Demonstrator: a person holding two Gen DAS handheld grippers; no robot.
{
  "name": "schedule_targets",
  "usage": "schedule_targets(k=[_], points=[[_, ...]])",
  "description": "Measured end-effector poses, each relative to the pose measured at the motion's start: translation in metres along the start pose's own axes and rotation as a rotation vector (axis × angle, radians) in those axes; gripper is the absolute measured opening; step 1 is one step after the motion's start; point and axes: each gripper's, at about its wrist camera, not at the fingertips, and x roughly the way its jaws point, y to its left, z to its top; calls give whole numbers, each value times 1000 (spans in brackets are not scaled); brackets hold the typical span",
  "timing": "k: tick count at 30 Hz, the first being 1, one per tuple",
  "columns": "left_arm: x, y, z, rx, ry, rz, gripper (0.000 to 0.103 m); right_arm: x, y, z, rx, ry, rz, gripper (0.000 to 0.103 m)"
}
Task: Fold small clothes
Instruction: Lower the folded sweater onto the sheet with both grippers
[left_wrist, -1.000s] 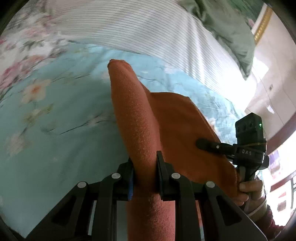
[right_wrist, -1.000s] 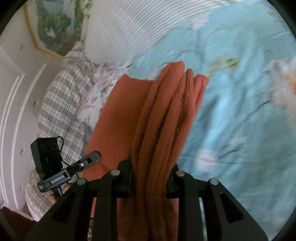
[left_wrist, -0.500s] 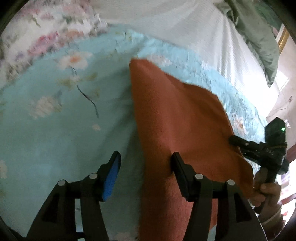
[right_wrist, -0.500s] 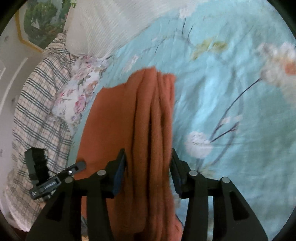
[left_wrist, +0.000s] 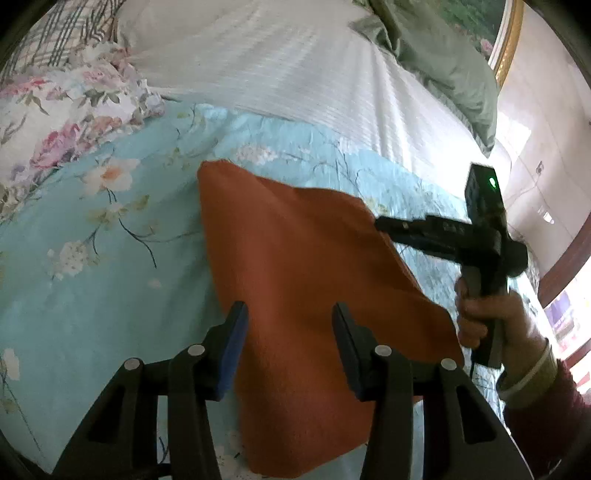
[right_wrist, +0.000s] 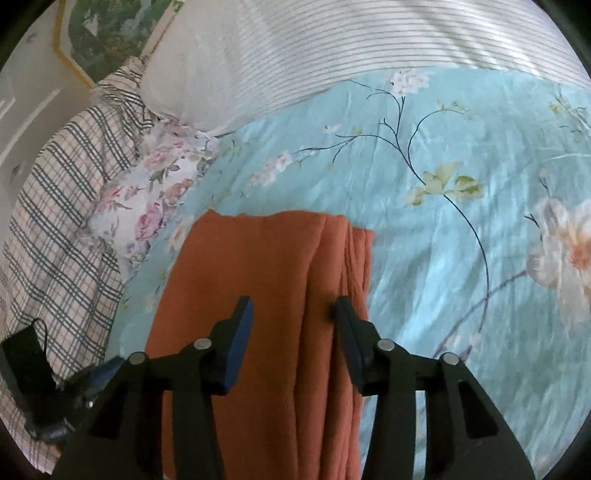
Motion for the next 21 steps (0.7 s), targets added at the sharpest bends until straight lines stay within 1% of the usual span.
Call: schedule_targets(k=[2, 3, 4, 5, 6, 9, 10, 11, 12, 13, 14, 16, 18, 19, 21], points=[[6, 3, 0, -9, 19, -13, 46, 7, -3, 6, 17, 20, 12, 34], [9, 5, -1, -15, 29, -15, 46, 11, -5, 8, 28, 33, 11, 25], [12, 6, 0, -21, 36, -12, 45, 12, -7, 9, 32, 41, 12, 11], [13, 6, 1, -23, 39, -11, 42, 11, -7, 11, 34, 39, 23, 11], [13, 6, 2, -23, 39, -14, 42, 4, -5, 12, 31, 17, 39, 11], [7, 2, 6, -9, 18, -39, 41, -24, -4, 12, 44, -70, 89, 10], [6, 1, 8, -2, 15, -43, 41, -32, -6, 10, 53, -97, 94, 10], [9, -1, 8, 5, 22, -43, 41, -35, -10, 7, 64, -107, 87, 10], [14, -3, 7, 8, 37, -35, 41, -33, -16, 4, 75, -97, 65, 10], [21, -4, 5, 12, 60, -12, 40, -27, -21, 2, 83, -78, 44, 11], [33, -6, 2, 27, 92, 25, 35, -18, -28, -2, 100, -53, 32, 11], [47, -8, -4, 41, 118, 72, 34, -5, -40, -7, 127, -26, 5, 12], [48, -11, -4, 49, 121, 83, 34, -2, -44, -9, 152, -11, -10, 16], [44, -13, -1, 53, 117, 76, 34, -6, -43, -8, 161, -17, -22, 16], [35, -16, 7, 56, 95, 50, 34, -25, -25, -3, 133, -68, -67, 16]])
